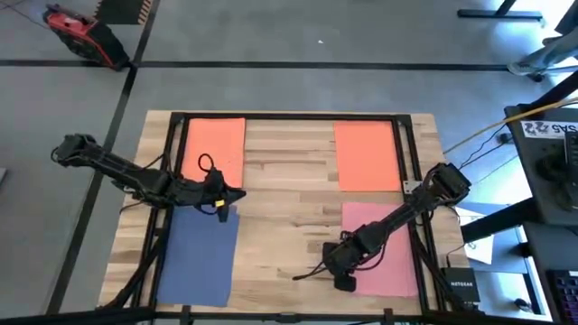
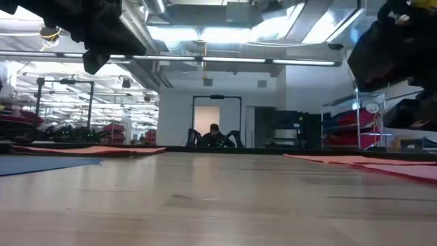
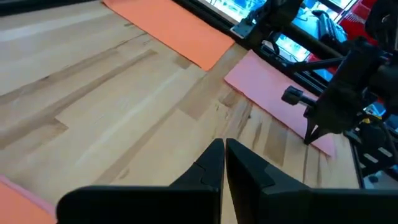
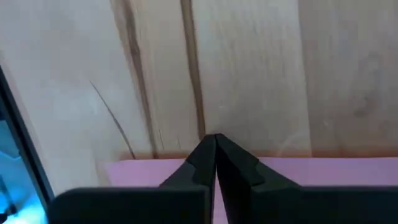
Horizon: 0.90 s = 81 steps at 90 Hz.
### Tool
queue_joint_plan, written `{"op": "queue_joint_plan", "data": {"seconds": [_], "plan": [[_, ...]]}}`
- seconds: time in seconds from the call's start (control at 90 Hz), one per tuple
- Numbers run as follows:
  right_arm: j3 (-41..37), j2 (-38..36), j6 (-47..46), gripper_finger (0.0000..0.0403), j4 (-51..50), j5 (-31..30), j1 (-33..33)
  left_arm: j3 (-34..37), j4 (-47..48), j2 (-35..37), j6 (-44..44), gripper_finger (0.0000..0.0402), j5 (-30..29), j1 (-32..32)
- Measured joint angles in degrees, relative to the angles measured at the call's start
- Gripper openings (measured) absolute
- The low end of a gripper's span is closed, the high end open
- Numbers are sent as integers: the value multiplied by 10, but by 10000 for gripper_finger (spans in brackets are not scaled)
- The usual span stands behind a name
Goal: Organize paper
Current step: Stack the pink colored paper on top of the pink colored paper
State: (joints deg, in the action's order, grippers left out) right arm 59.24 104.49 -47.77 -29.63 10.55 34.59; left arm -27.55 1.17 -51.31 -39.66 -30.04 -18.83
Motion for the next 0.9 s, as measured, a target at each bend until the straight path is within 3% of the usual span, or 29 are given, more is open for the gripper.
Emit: {"op": "queue_joint_plan", "data": {"seconds": [0.422, 0.9], "plan": [[0, -1, -20, 0, 7, 27, 18, 0, 0, 0, 8, 0, 0, 0], [0, -1, -45, 0, 34, 15, 30, 0, 9, 0, 7, 0, 0, 0]]}}
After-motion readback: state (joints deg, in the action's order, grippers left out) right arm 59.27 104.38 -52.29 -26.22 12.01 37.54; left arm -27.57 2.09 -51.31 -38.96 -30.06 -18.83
